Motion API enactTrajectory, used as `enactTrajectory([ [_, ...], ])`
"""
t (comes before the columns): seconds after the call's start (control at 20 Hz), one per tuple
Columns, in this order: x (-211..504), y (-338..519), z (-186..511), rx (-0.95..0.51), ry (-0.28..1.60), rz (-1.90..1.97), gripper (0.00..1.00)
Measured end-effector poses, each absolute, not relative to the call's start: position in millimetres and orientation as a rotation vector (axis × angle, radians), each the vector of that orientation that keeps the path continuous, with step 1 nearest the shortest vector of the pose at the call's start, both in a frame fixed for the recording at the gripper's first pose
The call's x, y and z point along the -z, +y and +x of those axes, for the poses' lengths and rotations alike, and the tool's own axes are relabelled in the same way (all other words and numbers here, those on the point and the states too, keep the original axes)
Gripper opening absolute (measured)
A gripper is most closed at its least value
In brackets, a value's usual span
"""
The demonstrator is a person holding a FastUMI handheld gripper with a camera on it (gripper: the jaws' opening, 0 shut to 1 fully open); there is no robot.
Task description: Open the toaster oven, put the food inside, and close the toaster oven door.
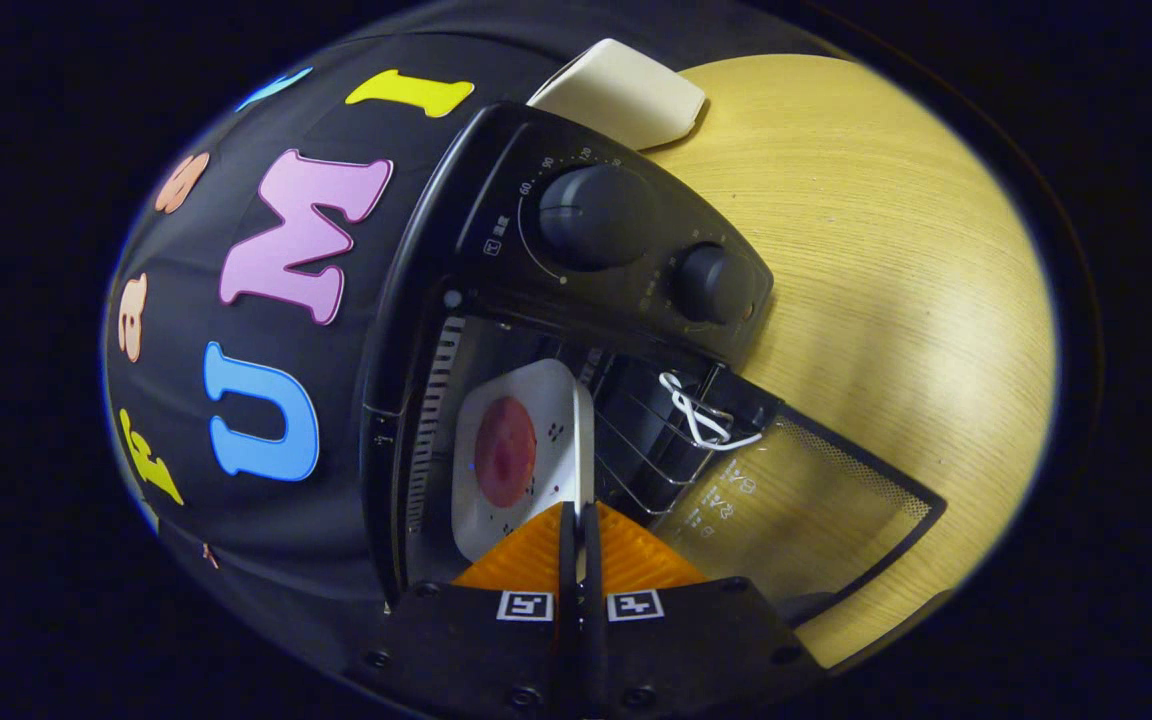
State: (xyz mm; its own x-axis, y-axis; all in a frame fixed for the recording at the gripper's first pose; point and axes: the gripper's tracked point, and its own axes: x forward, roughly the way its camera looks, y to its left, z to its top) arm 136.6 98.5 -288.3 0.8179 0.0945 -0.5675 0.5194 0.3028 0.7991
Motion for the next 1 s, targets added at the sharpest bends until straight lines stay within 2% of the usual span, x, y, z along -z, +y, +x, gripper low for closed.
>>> enactTrajectory([
  [0.3,295,103,158,0.413,0.532,1.355,0.05],
  [0.5,290,102,162,0.418,0.498,1.349,0.06],
  [0.7,283,96,159,0.39,0.488,1.294,0.17],
  [0.8,276,98,154,0.352,0.505,1.306,0.39],
  [0.85,273,101,150,0.331,0.516,1.305,0.63],
  [0.9,272,101,146,0.317,0.526,1.292,0.73],
  [0.95,267,104,137,0.303,0.537,1.272,0.88],
  [1.0,265,105,130,0.288,0.547,1.253,0.92],
])
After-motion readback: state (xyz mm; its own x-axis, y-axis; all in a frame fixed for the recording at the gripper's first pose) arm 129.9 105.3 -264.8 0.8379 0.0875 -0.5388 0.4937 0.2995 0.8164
